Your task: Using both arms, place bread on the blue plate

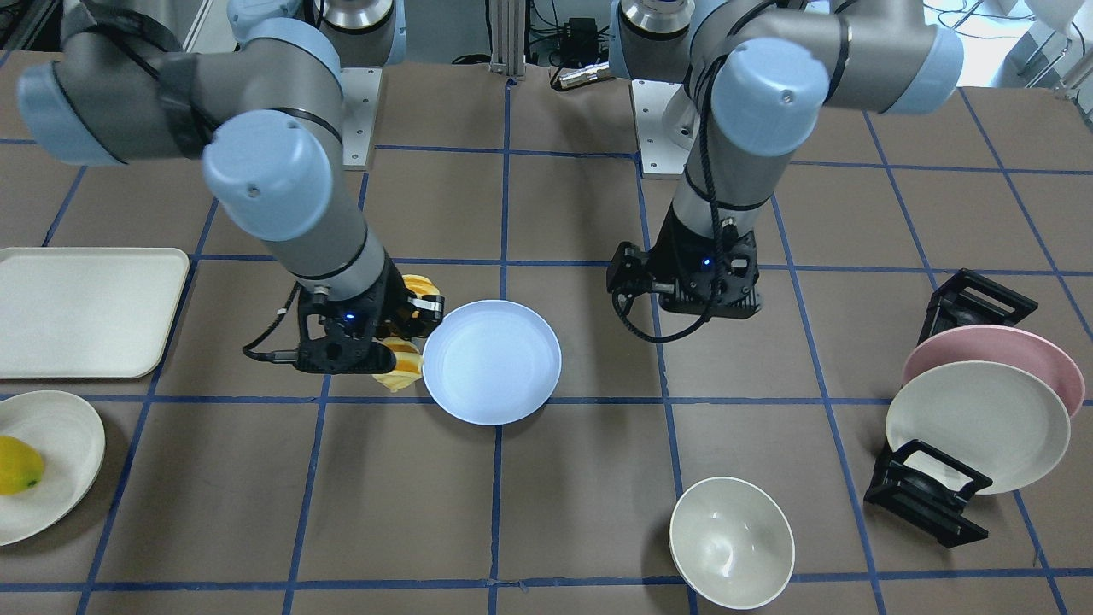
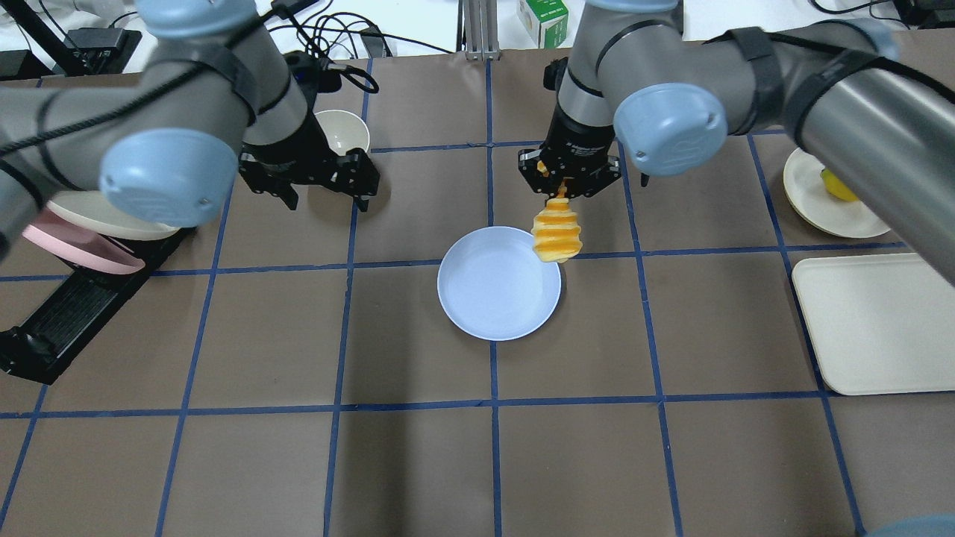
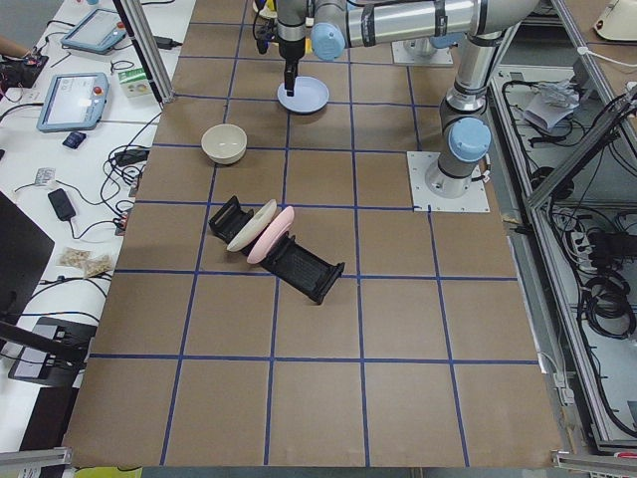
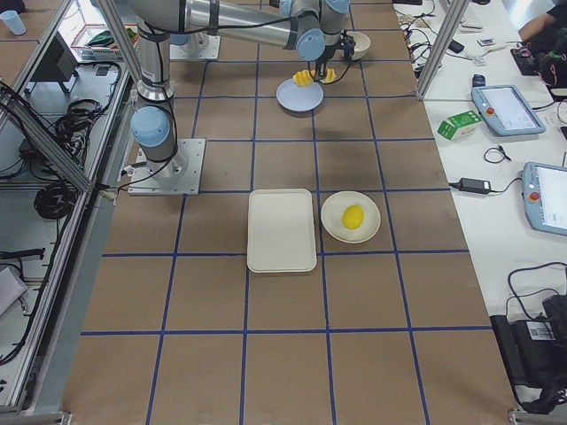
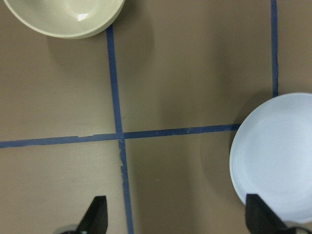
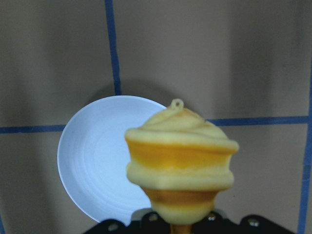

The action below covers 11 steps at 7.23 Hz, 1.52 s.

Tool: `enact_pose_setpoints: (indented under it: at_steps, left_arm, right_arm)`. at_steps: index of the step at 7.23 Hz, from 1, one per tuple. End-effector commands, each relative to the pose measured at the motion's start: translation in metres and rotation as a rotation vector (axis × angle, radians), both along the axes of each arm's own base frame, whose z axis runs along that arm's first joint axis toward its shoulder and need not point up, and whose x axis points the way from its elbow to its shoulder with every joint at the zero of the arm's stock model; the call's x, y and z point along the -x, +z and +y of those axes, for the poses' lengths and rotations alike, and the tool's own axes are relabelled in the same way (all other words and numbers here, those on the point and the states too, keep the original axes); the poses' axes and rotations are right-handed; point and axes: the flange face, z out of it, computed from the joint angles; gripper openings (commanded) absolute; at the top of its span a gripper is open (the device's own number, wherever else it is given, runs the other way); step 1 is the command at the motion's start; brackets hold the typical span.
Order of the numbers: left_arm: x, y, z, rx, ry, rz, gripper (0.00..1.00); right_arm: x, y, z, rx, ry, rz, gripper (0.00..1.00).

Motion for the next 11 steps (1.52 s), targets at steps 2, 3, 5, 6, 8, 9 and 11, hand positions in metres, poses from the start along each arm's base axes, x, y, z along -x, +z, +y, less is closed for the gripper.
enact_pose_setpoints:
  at_steps: [2,3,5,6,8,9,11]
  left_arm:
    - [-0.020,0.078,0.039,0.016,-0.050,0.004,1.00]
    - [-0.019,0.068,0.032,-0.003,0.012,0.001,1.00]
    - [-0.020,0.076,0.038,0.014,0.011,-0.014,1.00]
    - [-0.021,0.077,0.034,0.017,0.012,-0.014,1.00]
    - [-0.020,0.081,0.041,0.034,0.030,-0.004,1.00]
    - [-0.019,0.084,0.041,0.052,0.028,-0.003,1.00]
    - [-0.020,0.084,0.042,0.054,0.025,-0.011,1.00]
  right_arm:
    - [-0.047,-0.052,0.006,-0.030,0.035,0.011,0.00]
    - [-0.069,-0.064,0.019,-0.045,0.061,0.018,0.00]
    - [-0.078,-0.091,0.022,-0.090,0.041,0.035,0.07]
    - [-0.077,-0.094,0.022,-0.097,0.038,0.046,0.18]
    - [-0.076,-0.101,0.025,-0.093,0.039,0.050,0.64]
    - [-0.075,-0.104,0.027,-0.091,0.039,0.049,0.76]
    - [-0.075,-0.104,0.027,-0.086,0.039,0.047,0.79]
